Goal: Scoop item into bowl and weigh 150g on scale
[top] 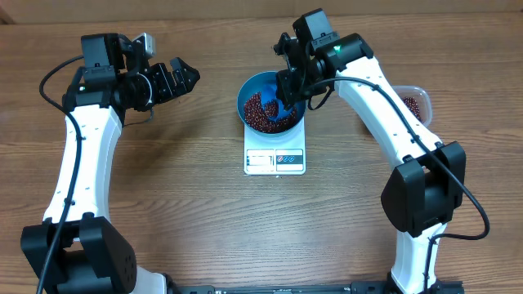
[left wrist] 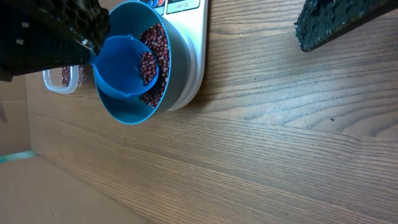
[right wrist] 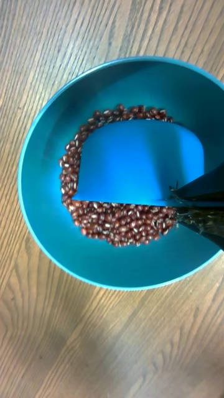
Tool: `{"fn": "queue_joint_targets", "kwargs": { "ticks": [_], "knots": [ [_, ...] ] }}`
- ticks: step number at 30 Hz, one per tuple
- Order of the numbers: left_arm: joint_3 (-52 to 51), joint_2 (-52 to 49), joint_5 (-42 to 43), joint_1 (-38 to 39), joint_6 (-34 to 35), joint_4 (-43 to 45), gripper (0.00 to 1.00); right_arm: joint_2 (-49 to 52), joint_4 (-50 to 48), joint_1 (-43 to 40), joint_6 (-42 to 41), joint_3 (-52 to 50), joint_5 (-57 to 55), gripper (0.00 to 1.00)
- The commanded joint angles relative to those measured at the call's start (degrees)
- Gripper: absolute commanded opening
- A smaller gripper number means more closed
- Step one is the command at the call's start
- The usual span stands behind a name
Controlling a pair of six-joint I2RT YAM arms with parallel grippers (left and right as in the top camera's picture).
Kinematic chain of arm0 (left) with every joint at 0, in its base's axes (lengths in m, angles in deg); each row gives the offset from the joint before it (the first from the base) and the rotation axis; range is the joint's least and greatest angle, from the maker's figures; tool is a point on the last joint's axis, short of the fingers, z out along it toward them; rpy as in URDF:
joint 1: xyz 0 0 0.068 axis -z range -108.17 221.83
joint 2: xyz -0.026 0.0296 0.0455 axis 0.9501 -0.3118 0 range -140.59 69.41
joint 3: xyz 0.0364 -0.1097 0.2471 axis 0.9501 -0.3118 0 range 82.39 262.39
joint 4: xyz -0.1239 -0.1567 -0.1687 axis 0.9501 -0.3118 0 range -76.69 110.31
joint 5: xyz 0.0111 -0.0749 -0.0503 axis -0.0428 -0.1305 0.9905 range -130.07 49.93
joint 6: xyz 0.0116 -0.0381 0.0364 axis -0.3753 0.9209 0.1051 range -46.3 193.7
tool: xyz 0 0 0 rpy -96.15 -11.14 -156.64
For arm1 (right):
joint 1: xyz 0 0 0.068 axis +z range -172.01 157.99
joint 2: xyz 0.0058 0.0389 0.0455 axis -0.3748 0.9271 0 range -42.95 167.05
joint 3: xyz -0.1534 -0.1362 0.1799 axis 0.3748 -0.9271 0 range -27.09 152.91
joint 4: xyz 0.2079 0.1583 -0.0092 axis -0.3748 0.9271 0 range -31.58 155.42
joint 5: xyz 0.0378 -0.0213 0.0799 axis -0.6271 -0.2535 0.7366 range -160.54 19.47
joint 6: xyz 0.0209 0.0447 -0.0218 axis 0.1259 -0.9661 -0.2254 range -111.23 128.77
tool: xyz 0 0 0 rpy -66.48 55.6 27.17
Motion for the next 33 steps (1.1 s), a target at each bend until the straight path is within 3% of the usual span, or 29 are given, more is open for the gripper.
{"fn": "queue_joint_targets", "kwargs": {
  "ticks": [1,33],
  "knots": [
    [1.2,1.2,-0.3,0.7,-0.7,0.1,1.00,-2.8,-0.4,-1.0,-0.4,2.8,4.8,0.04],
    [1.2,1.2,-0.3,0.7,-0.7,0.1,0.99,-2.9,-0.6,-4.1,-0.9,2.8,8.4,0.04]
  ]
}}
